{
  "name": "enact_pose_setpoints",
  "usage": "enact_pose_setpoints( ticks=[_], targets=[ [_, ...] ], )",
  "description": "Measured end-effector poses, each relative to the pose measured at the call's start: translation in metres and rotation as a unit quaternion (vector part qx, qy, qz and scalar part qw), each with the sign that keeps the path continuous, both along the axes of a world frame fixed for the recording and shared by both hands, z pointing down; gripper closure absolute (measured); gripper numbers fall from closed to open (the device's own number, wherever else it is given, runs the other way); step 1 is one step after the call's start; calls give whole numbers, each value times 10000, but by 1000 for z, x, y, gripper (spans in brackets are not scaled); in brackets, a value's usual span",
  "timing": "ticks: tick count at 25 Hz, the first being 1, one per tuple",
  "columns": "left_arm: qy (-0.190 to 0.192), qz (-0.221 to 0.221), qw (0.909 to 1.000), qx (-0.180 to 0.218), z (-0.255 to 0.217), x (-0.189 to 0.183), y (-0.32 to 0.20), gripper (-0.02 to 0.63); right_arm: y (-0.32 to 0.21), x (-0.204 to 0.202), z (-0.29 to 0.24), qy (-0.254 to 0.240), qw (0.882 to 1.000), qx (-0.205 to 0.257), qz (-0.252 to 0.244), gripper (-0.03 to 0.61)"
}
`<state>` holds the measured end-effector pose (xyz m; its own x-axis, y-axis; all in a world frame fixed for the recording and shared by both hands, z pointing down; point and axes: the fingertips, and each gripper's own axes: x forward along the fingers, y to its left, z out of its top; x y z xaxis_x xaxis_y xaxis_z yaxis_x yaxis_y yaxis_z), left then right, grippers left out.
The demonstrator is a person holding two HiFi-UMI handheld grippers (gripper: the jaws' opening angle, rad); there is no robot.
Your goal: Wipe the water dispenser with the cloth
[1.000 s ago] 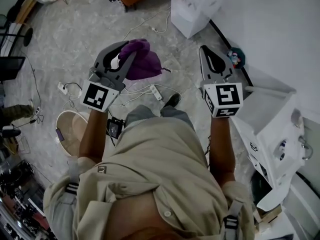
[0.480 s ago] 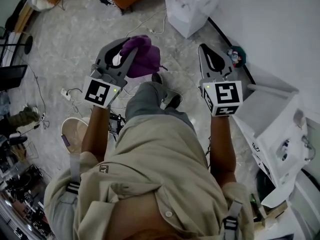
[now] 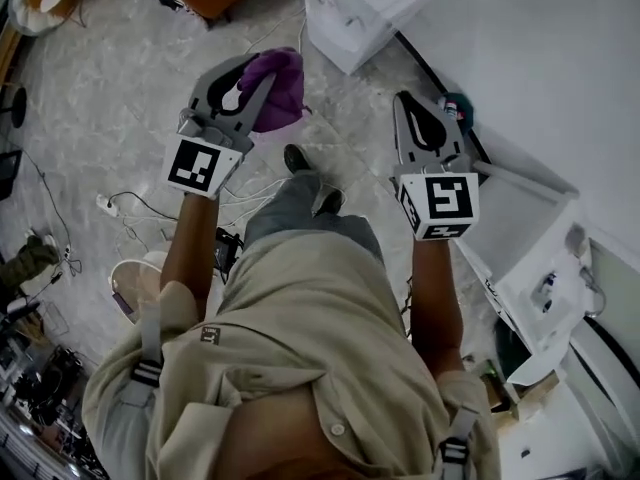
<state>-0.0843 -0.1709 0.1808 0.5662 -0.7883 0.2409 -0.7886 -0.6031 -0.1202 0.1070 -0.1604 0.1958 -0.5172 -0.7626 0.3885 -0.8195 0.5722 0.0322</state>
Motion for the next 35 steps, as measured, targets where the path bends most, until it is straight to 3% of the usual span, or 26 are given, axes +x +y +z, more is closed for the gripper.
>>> enact_pose_setpoints(
  ticks=[5,12,14,19,22,25,29,35],
  targets=[
    [357,-297,9987,221,16,-18,-66,526,-46,-13,18,103,9999,-131,-11,551],
    [457,-1148,9917,357,63,-50,-127,526,-99,-30,62,159,9989,-211,-375,549],
    [338,-1405,9883,486,84,-59,-139,526,-111,-29,84,215,9984,-194,-484,549],
    [-409,-1906,9782,722,155,-79,-164,526,-137,-25,143,339,9966,-179,-734,549],
    [-555,-1782,9787,856,193,-69,-175,526,-146,-28,185,385,9959,-167,-806,549],
    [-629,-1569,9838,593,246,-56,-178,526,-148,-36,224,327,9955,-189,-864,549],
    [-204,-1719,9845,290,312,-67,-188,526,-155,-55,269,297,9947,-88,-986,549],
    [37,-1807,9830,310,398,-73,-208,526,-165,-66,339,215,9960,16,-870,549]
  ],
)
